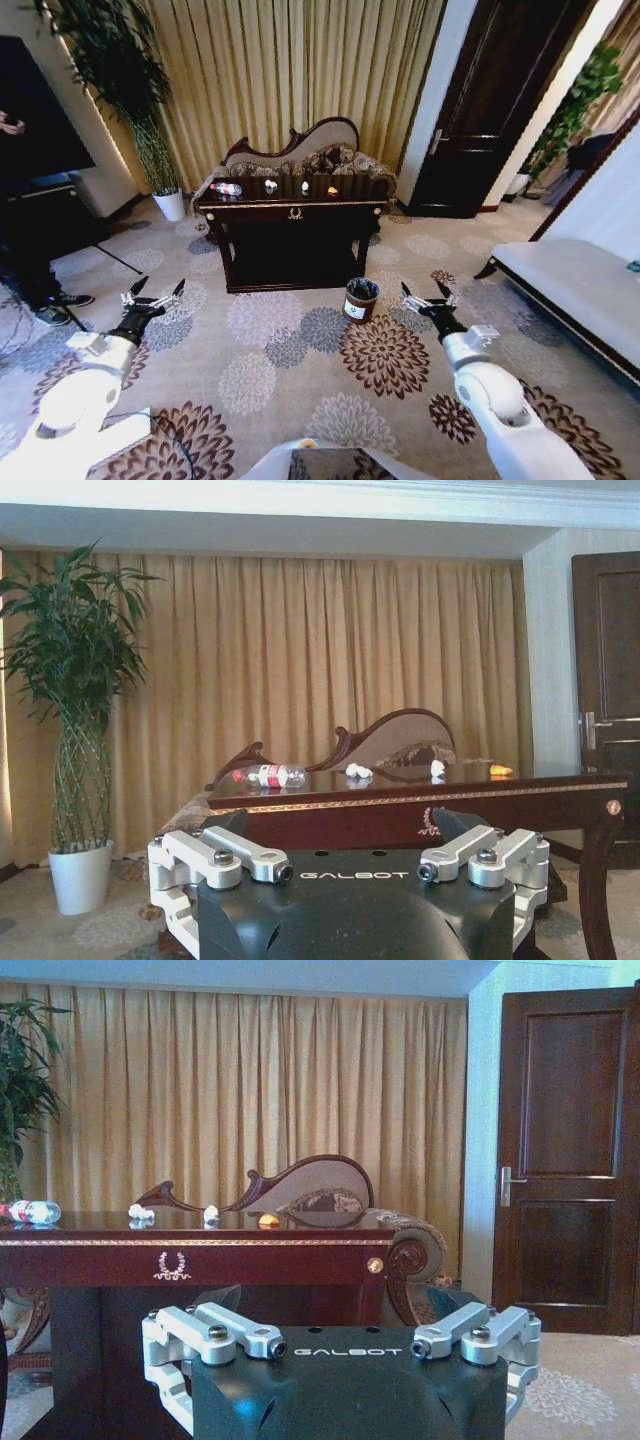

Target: Move to the front of the table and place the trash on the table into the trash bin.

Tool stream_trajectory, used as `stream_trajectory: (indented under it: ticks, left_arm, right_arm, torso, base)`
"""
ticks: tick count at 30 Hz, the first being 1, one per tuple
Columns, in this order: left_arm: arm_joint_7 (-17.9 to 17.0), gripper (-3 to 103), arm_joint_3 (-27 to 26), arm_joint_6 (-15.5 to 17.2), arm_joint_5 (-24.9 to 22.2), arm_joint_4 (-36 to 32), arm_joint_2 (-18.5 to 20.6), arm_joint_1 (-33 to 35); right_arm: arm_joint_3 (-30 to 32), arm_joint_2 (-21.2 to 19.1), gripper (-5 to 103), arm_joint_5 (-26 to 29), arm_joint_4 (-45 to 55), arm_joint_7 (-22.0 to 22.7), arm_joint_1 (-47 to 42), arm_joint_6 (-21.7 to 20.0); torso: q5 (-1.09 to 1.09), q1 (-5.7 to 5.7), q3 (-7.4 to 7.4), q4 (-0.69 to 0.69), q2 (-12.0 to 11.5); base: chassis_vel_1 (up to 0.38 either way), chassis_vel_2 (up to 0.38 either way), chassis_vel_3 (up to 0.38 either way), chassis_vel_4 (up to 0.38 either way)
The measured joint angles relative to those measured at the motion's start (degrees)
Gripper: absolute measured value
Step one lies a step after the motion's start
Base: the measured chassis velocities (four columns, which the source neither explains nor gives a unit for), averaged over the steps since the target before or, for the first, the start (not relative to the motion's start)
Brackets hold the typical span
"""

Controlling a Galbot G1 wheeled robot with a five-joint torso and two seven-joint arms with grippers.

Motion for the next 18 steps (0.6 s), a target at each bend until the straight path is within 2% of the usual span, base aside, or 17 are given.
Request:
stream_trajectory:
  ticks: [18]
  left_arm:
    - [0.0,100,0.9,-0.2,-0.2,0.9,-0.3,-1.2]
  right_arm:
    - [-0.6,1.4,100,-1.5,0.4,0.0,0.1,-0.2]
  torso:
    - [0.0,0.0,0.0,0.0,0.0]
  base:
    - [0.0,0.0,0.0,0.0]
